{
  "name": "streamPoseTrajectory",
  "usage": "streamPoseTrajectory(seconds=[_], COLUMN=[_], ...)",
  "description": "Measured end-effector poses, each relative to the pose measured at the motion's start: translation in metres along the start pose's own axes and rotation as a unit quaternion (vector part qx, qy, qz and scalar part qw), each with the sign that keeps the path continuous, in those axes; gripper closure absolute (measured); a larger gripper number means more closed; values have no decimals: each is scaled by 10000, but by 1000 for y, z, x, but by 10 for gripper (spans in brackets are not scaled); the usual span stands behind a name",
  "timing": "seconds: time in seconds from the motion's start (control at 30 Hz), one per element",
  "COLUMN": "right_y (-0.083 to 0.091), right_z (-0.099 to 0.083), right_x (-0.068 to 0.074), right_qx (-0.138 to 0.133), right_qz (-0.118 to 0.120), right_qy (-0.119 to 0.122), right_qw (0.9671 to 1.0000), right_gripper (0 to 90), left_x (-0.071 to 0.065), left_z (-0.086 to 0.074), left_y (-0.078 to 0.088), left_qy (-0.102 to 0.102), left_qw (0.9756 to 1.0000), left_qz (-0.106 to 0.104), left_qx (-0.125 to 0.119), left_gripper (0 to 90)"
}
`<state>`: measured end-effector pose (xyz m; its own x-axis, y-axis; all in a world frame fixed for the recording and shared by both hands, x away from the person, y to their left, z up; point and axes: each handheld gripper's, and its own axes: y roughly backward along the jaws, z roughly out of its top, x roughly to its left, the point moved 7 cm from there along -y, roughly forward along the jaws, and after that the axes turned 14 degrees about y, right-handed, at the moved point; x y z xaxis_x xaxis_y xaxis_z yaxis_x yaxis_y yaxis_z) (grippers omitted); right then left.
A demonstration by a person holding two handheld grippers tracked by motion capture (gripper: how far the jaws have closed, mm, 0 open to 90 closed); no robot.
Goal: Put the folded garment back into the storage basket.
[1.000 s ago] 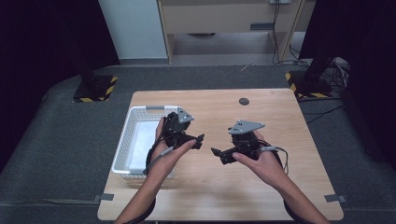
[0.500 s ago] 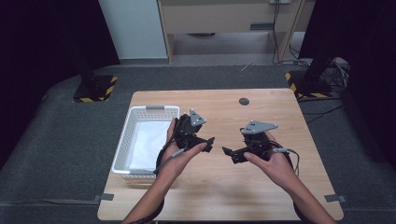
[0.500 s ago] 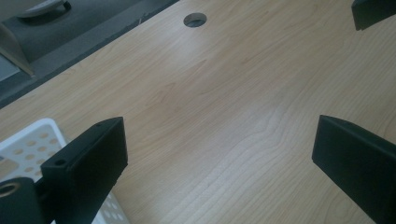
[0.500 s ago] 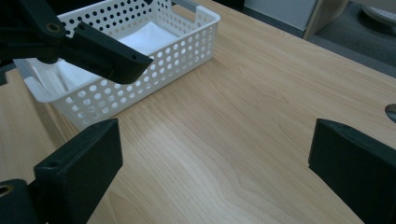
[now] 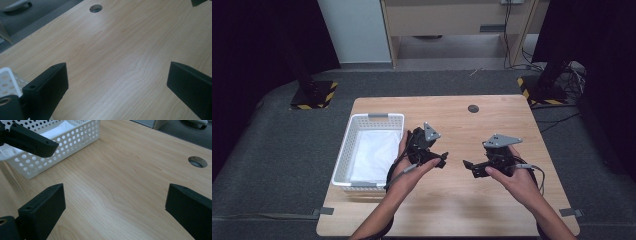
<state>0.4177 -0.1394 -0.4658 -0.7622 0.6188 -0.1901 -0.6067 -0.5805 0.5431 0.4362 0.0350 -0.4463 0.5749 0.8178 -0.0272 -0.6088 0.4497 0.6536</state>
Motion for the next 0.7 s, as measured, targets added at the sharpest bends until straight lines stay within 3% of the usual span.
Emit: streamPoseTrajectory(seconds=[0.33, 0.7], right_y=[7, 8], right_z=[-21, -42], right_x=[-11, -17], right_qx=[108, 200], right_qz=[-100, -170], right_qy=[-156, -319], right_qw=[9998, 9991], right_gripper=[27, 25], left_x=[-13, -18], left_z=[-7, -12], left_y=[-13, -27], left_qy=[-53, -32], left_qw=[9999, 9998], left_qz=[-98, -149], left_qx=[108, 157], left_gripper=[28, 29])
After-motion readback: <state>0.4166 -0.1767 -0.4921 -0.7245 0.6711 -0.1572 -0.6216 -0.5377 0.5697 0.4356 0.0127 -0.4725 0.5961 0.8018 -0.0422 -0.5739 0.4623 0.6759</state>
